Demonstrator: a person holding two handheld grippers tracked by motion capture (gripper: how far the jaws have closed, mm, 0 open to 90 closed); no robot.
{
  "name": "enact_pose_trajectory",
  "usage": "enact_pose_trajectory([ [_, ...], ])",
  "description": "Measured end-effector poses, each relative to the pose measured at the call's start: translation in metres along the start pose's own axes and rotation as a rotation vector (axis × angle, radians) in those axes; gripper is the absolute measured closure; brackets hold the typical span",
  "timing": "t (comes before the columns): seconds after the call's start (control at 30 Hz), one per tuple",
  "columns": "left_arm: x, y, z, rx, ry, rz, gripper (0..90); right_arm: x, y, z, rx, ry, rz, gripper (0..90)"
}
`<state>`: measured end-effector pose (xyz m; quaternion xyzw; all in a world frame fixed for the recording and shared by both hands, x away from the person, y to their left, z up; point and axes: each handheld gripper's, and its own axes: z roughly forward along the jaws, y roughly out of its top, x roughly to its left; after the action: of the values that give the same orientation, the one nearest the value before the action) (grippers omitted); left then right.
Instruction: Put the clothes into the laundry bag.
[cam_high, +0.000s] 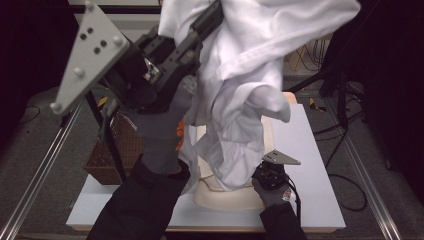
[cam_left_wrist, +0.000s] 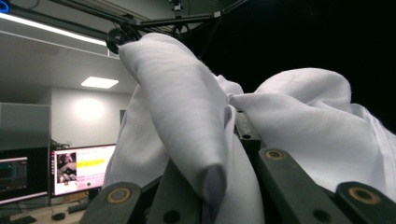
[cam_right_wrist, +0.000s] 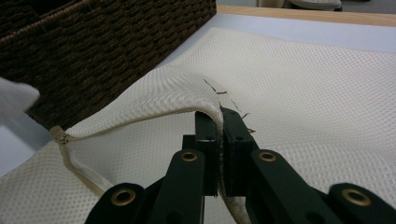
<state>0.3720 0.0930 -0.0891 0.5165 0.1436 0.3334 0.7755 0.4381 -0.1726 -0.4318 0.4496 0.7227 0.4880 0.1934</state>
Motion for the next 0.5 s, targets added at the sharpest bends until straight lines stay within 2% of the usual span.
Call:
enact_pose_trajectory([
  [0.23, 0.005, -0.033, -0.024, 0.046, -0.036, -0.043, 83.0, -0.004, -0.001, 0.000, 0.001, -0.012, 0.007, 87.2],
  [0.4, 0.012, -0.050, -0.045, 0.083, -0.055, -0.074, 83.0, -0.005, -0.002, 0.001, 0.002, -0.016, 0.011, 87.2],
  [0.5, 0.014, -0.059, -0.055, 0.115, -0.062, -0.073, 82.9, -0.006, -0.002, 0.002, 0.005, -0.018, 0.014, 87.2],
])
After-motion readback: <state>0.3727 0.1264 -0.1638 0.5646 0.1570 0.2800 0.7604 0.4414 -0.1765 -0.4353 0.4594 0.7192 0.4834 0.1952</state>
